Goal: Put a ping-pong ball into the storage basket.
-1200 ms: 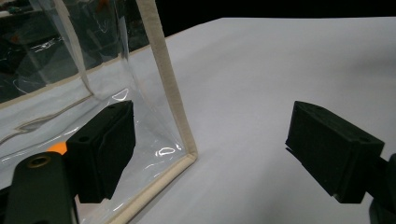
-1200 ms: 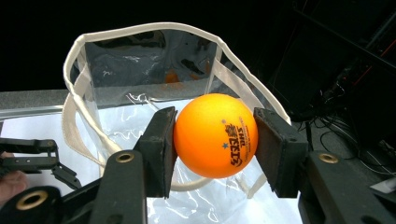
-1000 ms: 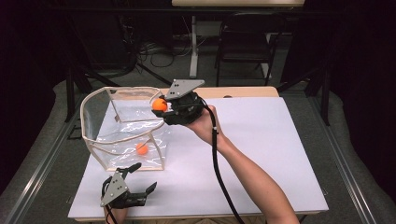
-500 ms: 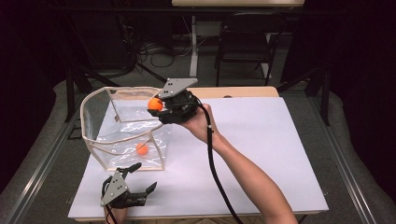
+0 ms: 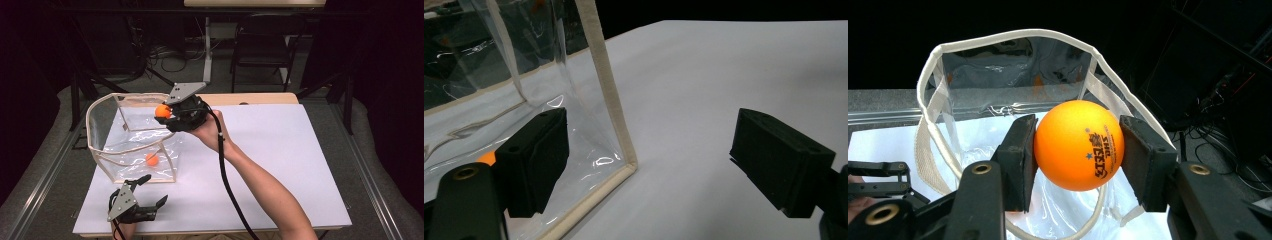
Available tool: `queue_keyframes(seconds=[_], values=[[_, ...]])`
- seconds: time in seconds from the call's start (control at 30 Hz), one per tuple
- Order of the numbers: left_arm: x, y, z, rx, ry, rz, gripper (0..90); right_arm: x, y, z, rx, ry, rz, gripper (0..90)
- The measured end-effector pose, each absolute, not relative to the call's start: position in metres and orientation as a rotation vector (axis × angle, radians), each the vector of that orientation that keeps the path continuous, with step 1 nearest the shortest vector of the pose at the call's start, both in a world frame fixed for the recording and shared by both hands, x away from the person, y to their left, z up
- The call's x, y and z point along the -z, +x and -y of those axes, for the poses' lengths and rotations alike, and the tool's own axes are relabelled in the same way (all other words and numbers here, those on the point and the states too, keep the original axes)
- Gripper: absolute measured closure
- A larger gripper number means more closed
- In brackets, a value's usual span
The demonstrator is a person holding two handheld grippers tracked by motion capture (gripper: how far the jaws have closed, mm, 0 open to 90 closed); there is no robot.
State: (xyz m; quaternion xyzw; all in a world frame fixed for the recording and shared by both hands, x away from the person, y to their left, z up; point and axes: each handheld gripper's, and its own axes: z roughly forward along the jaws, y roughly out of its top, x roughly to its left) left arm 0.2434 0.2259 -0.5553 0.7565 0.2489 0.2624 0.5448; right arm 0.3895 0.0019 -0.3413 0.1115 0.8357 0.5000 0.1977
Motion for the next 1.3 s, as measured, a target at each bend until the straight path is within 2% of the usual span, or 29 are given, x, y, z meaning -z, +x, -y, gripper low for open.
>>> queue_keyframes(seconds=[1.3], values=[[0.556,0.244,-0.226,-0.62,1.795,-0.593,15.6,0.335,0.392,-0.034,-1.317,0.264,-2.396,51.0]])
